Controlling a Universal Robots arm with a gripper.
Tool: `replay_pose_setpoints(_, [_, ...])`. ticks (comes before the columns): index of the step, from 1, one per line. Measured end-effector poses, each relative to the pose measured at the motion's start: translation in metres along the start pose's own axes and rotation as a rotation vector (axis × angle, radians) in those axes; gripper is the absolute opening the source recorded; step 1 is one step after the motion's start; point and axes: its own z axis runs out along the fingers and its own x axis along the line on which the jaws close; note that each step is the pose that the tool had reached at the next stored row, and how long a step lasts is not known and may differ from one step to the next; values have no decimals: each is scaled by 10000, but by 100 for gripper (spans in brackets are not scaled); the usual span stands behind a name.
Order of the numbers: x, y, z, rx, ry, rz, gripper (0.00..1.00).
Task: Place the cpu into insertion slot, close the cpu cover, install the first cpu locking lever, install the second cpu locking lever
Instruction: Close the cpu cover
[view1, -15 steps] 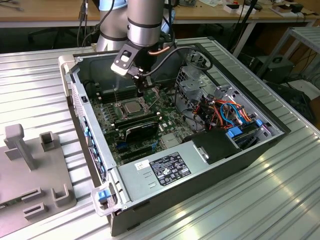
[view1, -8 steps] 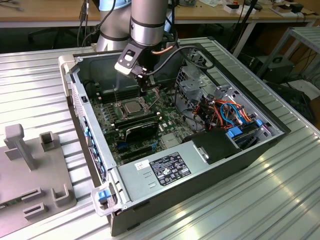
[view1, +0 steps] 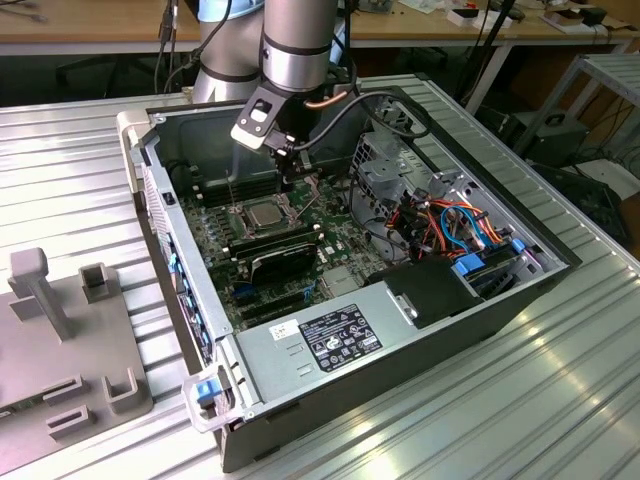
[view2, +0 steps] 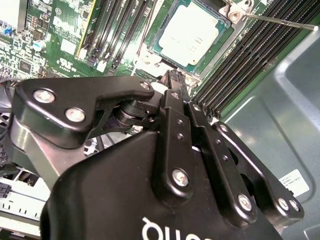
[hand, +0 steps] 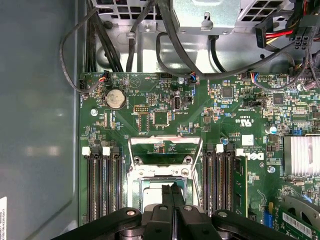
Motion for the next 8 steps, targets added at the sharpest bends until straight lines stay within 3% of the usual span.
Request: replay_pose_setpoints(8, [4, 5, -16, 0, -2, -1, 11])
